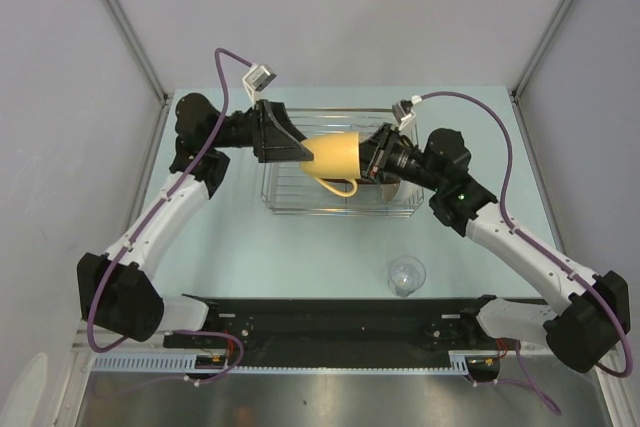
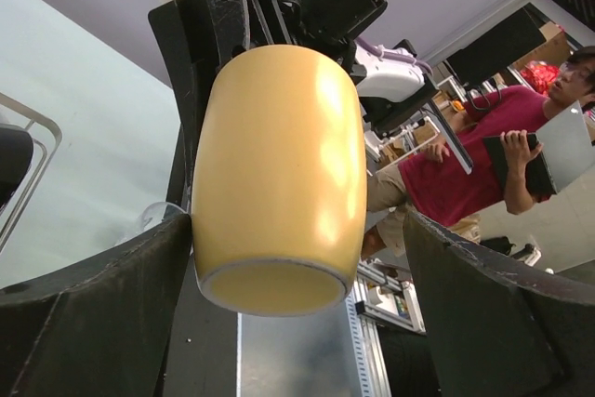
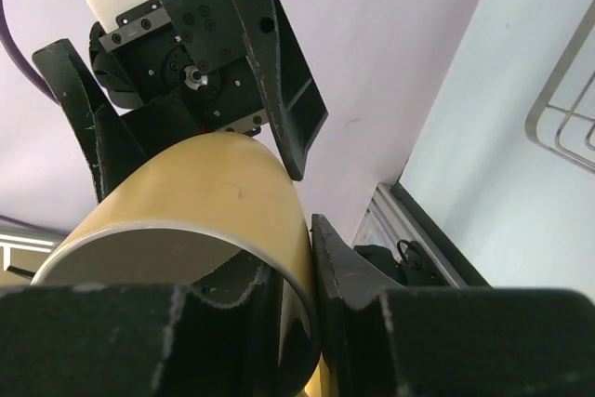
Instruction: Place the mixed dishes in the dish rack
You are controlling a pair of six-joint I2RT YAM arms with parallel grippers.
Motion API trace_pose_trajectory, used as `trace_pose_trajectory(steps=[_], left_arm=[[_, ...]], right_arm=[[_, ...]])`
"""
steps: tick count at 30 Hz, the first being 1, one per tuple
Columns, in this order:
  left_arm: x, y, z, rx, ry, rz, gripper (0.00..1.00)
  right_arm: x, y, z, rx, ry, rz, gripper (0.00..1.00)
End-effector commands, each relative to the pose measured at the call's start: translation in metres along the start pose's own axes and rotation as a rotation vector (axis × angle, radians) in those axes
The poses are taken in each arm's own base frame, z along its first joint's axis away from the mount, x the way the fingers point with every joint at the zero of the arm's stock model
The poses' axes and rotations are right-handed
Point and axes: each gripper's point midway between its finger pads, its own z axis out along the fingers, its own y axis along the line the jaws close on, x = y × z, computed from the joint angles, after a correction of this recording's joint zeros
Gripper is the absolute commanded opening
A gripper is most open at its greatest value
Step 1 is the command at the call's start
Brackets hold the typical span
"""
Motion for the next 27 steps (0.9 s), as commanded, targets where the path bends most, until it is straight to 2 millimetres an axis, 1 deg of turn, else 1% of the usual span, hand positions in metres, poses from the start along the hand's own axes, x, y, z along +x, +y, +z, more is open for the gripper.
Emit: trace_pose_trajectory(steps=[1,5,6,8,9,10,12,18,20,21,23,25,26,27], left_arm=[[0.006,-0.025,0.004,0.047,0.022,0.069,1.0],[0.005,-0.024,0.006,0.044,0.02,0.066,1.0],[0.005,-0.025,0.006,0.044,0.018,0.069,1.0],[0.005,-0.025,0.007,0.046,0.019,0.069,1.0],[0.005,-0.027,0.007,0.046,0.018,0.07,1.0],[0.006,-0.026,0.007,0.047,0.021,0.069,1.0],[0.005,-0.026,0.007,0.047,0.021,0.068,1.0],[0.005,-0.026,0.007,0.047,0.02,0.074,1.0],[0.006,-0.024,0.007,0.041,0.019,0.065,1.0],[0.007,-0.023,0.007,0.039,0.02,0.073,1.0],[0.007,-0.021,0.007,0.031,0.022,0.065,1.0],[0.007,-0.018,0.007,0.023,0.02,0.087,1.0],[0.009,-0.013,0.007,0.004,0.024,0.054,1.0],[0.008,-0.01,0.007,-0.009,0.019,0.094,1.0]], right_arm=[[-0.015,0.052,0.0,-0.176,-0.057,-0.062,0.0],[-0.014,0.052,0.004,-0.187,-0.053,-0.054,0.0],[-0.014,0.048,0.007,-0.18,-0.052,-0.051,0.0],[-0.012,0.049,0.01,-0.189,-0.052,-0.05,0.0],[-0.012,0.046,0.013,-0.186,-0.047,-0.04,0.0],[-0.009,0.049,0.015,-0.2,-0.042,-0.04,0.0],[-0.007,0.043,0.022,-0.194,-0.032,-0.025,0.0],[-0.005,0.043,0.033,-0.228,-0.034,-0.014,0.0],[-0.005,0.04,0.037,-0.225,-0.038,-0.005,0.0],[-0.005,0.042,0.037,-0.236,-0.04,-0.005,0.0],[-0.003,0.04,0.042,-0.24,-0.031,0.019,0.0],[0.002,0.042,0.045,-0.255,-0.019,0.03,0.0],[0.004,0.04,0.047,-0.249,-0.016,0.031,0.0],[0.007,0.041,0.047,-0.251,-0.012,0.032,0.0]])
